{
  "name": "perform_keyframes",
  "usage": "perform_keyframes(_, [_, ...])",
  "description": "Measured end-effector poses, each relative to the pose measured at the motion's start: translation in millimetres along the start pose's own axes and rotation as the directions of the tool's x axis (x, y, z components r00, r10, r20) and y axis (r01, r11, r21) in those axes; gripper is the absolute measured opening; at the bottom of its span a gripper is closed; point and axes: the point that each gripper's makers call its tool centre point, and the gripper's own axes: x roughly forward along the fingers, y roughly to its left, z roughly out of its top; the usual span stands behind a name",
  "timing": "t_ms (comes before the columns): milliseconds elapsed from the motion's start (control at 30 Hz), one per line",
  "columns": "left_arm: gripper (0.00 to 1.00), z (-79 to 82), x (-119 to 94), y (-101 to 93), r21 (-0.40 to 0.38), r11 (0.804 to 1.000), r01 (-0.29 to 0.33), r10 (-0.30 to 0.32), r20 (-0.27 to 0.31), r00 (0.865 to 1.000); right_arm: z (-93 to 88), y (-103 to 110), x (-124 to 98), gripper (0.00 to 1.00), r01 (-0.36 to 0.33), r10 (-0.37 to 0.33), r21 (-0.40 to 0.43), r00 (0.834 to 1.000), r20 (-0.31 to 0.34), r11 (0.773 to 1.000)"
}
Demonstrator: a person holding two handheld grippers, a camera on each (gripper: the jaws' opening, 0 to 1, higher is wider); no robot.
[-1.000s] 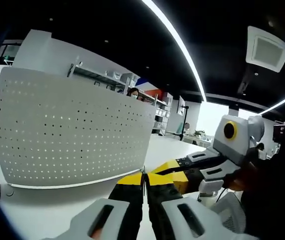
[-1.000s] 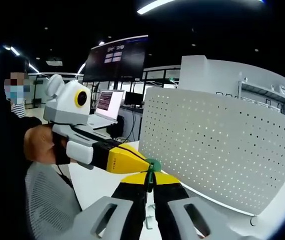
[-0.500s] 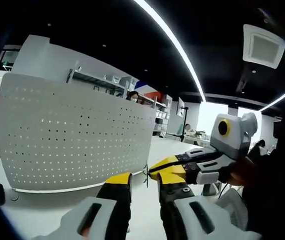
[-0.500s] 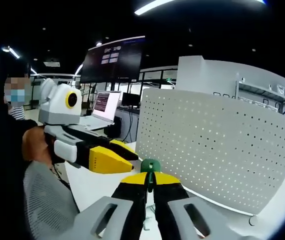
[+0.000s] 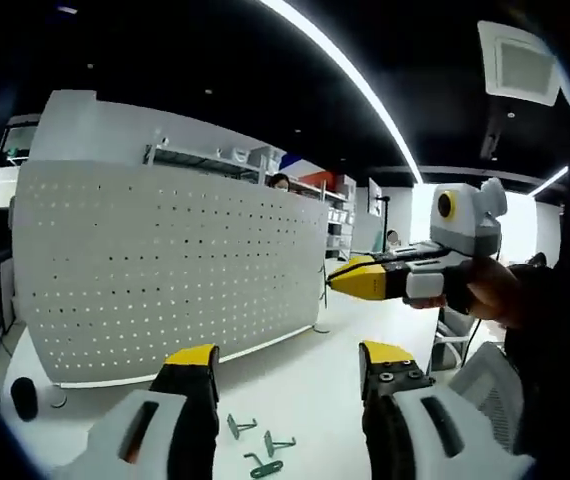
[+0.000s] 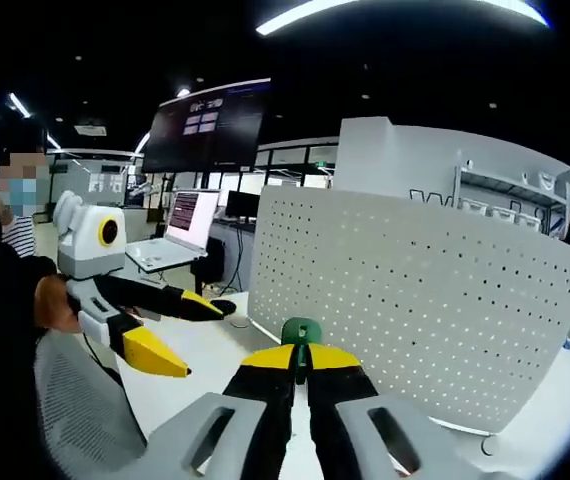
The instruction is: Insert the hook assembly into the mounting plate slot until the hook locks in place.
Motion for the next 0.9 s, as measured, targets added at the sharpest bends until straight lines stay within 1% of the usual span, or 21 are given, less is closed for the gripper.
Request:
perform_keyframes(67, [0.71, -3.4, 0.1, 0.1, 0.017, 1.000, -0.002, 0.002, -0.003, 1.000, 1.6, -5.5, -0.7, 0.01, 0.013, -0.013, 0.000, 1.000, 0.001, 1.000])
perform_keyframes(200, [0.77, -9.7, -1.1, -1.1, 0.034, 0.999, 0.006, -0.005, -0.007, 1.000, 6.9, -22.3, -1.6, 0.01, 0.050, -0.050, -0.002, 0.999, 0.011, 0.999])
perform_keyframes(333, [0.82, -12.8, -1.7, -0.9, 0.033, 0.999, 0.012, -0.012, -0.003, 1.000, 14.8, -36.8, -1.6, 0.01, 0.084, -0.083, -0.013, 0.996, 0.028, 0.996])
perform_keyframes(467, [0.82, -19.2, -1.0, 3.3, 0.024, 1.000, 0.001, 0.000, -0.015, 1.000, 21.2, -53.5, -0.1, 0.01, 0.118, -0.117, -0.025, 0.992, 0.037, 0.993])
perform_keyframes(567, [0.82, -23.0, -0.3, 3.0, 0.015, 1.000, 0.003, -0.003, -0.021, 1.000, 31.3, -71.7, -0.9, 0.01, 0.158, -0.156, -0.032, 0.986, 0.059, 0.987])
perform_keyframes(667, [0.83, -25.6, 1.0, 0.6, 0.026, 1.000, 0.009, -0.008, -0.031, 0.999, 37.7, -88.6, 0.4, 0.01, 0.193, -0.190, -0.036, 0.979, 0.075, 0.980])
perform_keyframes(767, [0.83, -27.9, 2.3, -0.8, 0.043, 0.999, 0.015, -0.013, -0.042, 0.999, 45.0, -106.5, 6.1, 0.01, 0.228, -0.224, -0.021, 0.969, 0.100, 0.974])
perform_keyframes(900, [0.83, -29.1, 1.7, -1.0, 0.041, 0.999, 0.019, -0.017, -0.046, 0.999, 56.5, -121.3, 17.0, 0.01, 0.254, -0.249, -0.021, 0.960, 0.129, 0.967])
